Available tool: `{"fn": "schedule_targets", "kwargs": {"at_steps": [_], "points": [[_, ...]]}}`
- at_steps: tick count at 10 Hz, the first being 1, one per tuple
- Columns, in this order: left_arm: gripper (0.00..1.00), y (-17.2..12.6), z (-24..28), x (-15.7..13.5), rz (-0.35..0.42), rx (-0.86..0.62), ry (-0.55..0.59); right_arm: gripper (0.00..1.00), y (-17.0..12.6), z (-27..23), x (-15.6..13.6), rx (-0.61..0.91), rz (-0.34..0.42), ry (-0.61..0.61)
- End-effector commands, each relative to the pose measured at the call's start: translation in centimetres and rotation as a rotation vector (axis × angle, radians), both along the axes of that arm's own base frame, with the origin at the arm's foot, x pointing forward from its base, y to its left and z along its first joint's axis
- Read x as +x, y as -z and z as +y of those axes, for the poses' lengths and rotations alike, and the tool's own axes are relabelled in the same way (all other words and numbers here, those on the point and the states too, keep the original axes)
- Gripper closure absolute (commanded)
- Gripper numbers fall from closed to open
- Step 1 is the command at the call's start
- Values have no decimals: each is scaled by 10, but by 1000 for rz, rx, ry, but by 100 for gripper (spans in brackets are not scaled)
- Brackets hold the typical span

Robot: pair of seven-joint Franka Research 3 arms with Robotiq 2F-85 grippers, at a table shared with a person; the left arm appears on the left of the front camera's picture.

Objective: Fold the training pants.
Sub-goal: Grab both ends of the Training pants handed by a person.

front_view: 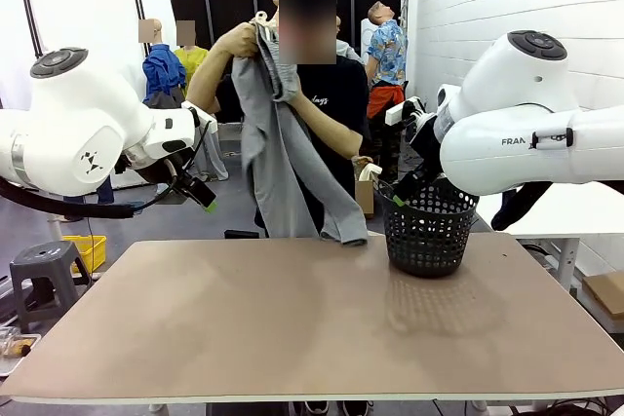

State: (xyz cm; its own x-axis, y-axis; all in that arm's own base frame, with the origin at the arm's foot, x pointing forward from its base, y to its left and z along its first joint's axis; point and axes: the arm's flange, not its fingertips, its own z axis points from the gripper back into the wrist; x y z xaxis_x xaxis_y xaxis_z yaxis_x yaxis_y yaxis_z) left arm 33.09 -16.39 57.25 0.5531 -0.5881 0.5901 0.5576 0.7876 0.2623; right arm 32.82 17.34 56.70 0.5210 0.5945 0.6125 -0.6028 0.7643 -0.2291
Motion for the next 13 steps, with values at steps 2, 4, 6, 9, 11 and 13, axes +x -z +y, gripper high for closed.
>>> {"fn": "schedule_targets", "kwargs": {"at_steps": [2, 4, 6, 9, 11, 13], "points": [[0, -2, 0, 0, -6, 1, -2, 0, 1, 1, 1, -3, 5, -3], [0, -2, 0, 0, -6, 1, -2, 0, 1, 1, 1, -3, 5, -3], [0, -2, 0, 0, -6, 1, -2, 0, 1, 1, 1, -3, 5, -3], [0, -2, 0, 0, -6, 1, -2, 0, 1, 1, 1, -3, 5, -3], [0, -2, 0, 0, -6, 1, -2, 0, 1, 1, 1, -3, 5, -3], [0, -2, 0, 0, -6, 1, -2, 0, 1, 1, 1, -3, 5, -3]]}}
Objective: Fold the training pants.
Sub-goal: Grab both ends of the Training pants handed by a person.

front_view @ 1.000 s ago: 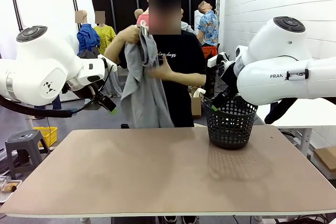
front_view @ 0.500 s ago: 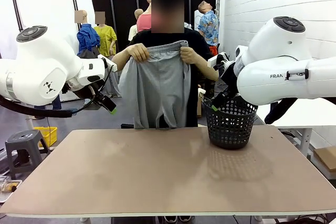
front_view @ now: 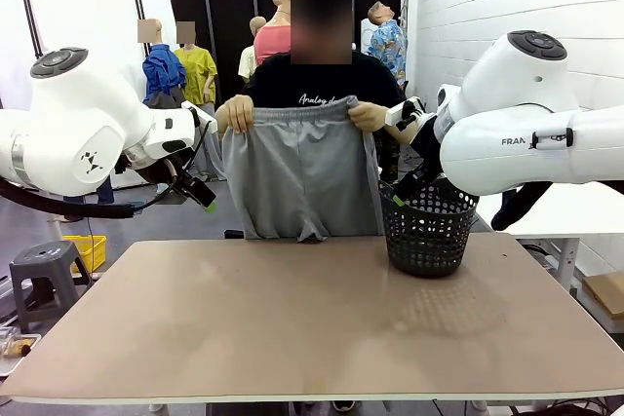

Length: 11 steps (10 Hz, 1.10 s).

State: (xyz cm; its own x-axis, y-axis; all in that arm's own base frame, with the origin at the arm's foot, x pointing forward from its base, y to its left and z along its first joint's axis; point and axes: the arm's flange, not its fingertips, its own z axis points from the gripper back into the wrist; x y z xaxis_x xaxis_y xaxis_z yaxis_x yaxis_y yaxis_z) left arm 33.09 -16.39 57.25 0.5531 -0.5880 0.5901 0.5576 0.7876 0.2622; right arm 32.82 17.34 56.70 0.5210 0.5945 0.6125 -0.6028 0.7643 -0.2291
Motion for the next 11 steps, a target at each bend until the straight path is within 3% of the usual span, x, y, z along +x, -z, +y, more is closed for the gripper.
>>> {"fn": "schedule_targets", "kwargs": {"at_steps": [1, 11], "points": [[0, -2, 0, 0, -6, 1, -2, 0, 1, 1, 1, -3, 5, -3], [0, -2, 0, 0, -6, 1, -2, 0, 1, 1, 1, -3, 5, -3]]}}
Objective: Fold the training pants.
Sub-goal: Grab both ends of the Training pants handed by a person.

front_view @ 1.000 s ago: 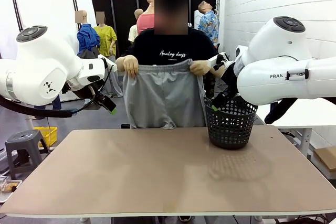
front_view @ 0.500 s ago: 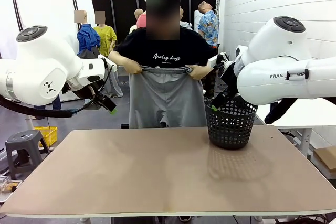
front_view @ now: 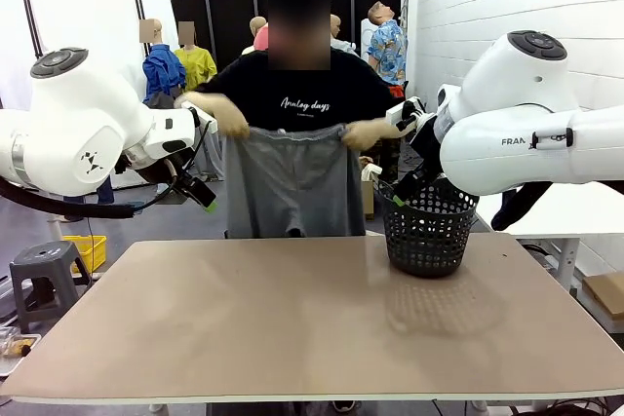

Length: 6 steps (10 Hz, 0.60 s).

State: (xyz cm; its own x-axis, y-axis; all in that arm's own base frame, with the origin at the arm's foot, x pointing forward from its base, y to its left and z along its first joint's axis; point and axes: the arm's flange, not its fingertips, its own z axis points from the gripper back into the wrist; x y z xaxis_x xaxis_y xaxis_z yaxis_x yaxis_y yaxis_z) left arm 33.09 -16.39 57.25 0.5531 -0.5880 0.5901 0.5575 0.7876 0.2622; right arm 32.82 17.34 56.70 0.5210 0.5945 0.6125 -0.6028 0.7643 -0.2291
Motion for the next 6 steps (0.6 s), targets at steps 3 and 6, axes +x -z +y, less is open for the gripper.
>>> {"fn": "schedule_targets", "kwargs": {"at_steps": [3, 6], "points": [[0, -2, 0, 0, -6, 1, -2, 0, 1, 1, 1, -3, 5, -3], [0, -2, 0, 0, -6, 1, -2, 0, 1, 1, 1, -3, 5, -3]]}}
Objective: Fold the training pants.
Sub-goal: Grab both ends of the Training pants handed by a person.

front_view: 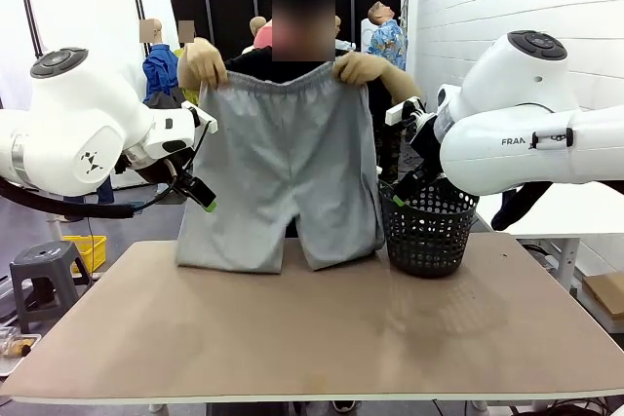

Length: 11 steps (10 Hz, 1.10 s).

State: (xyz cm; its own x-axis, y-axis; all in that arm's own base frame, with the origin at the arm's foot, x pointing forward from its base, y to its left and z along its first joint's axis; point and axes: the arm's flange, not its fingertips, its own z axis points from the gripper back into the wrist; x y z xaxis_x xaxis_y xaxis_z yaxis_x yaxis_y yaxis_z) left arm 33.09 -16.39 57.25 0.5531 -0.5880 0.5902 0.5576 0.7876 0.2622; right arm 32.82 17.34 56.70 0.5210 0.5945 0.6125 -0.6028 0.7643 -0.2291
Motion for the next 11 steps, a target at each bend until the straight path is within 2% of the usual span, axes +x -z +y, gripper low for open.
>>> {"fn": "schedule_targets", "kwargs": {"at_steps": [1, 11], "points": [[0, -2, 0, 0, -6, 1, -2, 0, 1, 1, 1, -3, 5, -3], [0, -2, 0, 0, -6, 1, -2, 0, 1, 1, 1, -3, 5, -3]]}}
